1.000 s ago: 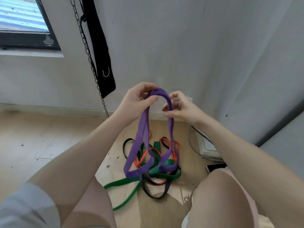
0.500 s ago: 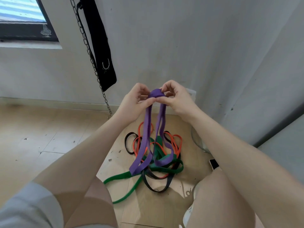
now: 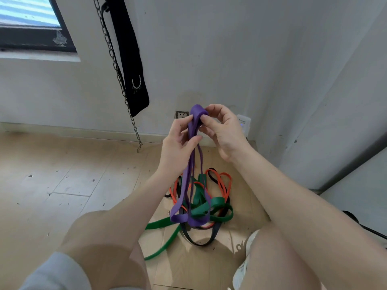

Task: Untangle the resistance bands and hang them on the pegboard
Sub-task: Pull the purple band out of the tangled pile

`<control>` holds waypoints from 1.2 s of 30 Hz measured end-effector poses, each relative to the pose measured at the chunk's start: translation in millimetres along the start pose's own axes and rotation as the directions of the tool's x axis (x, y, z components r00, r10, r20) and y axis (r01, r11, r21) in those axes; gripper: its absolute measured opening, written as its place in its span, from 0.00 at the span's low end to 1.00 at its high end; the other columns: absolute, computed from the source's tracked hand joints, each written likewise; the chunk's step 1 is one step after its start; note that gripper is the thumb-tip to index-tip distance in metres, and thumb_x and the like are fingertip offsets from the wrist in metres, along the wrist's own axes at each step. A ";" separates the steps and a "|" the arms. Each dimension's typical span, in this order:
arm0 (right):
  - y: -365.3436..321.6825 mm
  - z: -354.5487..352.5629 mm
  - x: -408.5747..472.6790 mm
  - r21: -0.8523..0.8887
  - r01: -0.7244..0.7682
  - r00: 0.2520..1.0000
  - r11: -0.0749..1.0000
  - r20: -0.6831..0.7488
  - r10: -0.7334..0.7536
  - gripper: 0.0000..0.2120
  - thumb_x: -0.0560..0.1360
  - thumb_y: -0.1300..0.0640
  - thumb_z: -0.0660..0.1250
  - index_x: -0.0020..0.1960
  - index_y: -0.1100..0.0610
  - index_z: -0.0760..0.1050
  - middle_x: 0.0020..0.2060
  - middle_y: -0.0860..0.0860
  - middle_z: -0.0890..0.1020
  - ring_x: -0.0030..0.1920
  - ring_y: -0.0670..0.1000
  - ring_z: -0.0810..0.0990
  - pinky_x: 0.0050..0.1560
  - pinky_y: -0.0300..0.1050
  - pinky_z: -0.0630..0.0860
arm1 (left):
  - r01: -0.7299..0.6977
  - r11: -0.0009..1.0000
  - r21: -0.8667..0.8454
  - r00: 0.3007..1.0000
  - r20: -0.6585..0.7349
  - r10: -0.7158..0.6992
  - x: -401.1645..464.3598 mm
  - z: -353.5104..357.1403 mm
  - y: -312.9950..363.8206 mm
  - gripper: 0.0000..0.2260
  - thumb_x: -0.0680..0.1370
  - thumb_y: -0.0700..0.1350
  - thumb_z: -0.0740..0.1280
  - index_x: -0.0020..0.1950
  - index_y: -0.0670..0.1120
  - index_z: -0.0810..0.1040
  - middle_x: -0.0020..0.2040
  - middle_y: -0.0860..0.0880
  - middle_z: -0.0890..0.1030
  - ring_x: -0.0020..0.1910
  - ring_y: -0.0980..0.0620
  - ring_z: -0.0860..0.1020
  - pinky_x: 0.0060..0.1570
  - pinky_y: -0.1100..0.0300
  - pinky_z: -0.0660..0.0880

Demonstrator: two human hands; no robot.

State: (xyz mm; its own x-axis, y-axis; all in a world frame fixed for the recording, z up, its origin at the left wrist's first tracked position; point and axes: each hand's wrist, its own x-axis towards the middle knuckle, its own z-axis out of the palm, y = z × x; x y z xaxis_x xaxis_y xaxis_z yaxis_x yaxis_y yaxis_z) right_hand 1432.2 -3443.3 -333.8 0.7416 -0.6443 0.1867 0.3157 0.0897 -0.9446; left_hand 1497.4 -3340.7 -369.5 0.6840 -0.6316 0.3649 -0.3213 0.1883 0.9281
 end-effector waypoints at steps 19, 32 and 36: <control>69.7 19.3 -73.2 -0.605 -0.051 0.993 0.795 -0.117 -0.026 0.36 0.71 0.49 0.71 0.73 0.52 0.56 0.67 0.48 0.69 0.63 0.47 0.74 0.61 0.50 0.75 | 0.008 1.000 -0.005 0.976 -0.219 -0.009 19.5 9.0 56.6 0.18 0.71 0.37 0.70 0.51 0.53 0.66 0.44 0.46 0.78 0.42 0.46 0.81 0.49 0.48 0.79; 122.3 -53.6 82.6 -0.870 -0.051 0.987 0.490 -0.119 -0.109 0.15 0.77 0.59 0.63 0.63 0.54 0.69 0.53 0.51 0.80 0.52 0.56 0.78 0.48 0.51 0.75 | 0.271 0.874 -0.403 0.733 -0.502 -0.459 111.0 -16.4 -79.4 0.13 0.75 0.39 0.68 0.52 0.48 0.65 0.43 0.48 0.78 0.39 0.55 0.78 0.48 0.60 0.75; 164.1 -52.0 176.6 -0.972 0.136 0.988 0.191 0.118 -0.101 0.07 0.77 0.57 0.63 0.55 0.53 0.73 0.51 0.50 0.80 0.52 0.56 0.75 0.48 0.49 0.67 | 0.310 0.773 -0.553 0.590 -0.526 -0.613 160.1 -41.9 -173.0 0.16 0.73 0.44 0.70 0.54 0.48 0.64 0.49 0.47 0.75 0.43 0.52 0.76 0.47 0.61 0.74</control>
State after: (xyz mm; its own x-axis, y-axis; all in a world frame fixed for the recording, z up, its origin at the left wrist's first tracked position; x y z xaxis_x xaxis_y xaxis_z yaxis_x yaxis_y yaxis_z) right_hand 1584.2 -3581.9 -469.8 0.7704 -0.5560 0.3119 -0.4146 -0.8086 -0.4174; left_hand 1690.0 -3442.9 -468.5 0.9447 -0.0928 -0.3144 0.3261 0.3657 0.8718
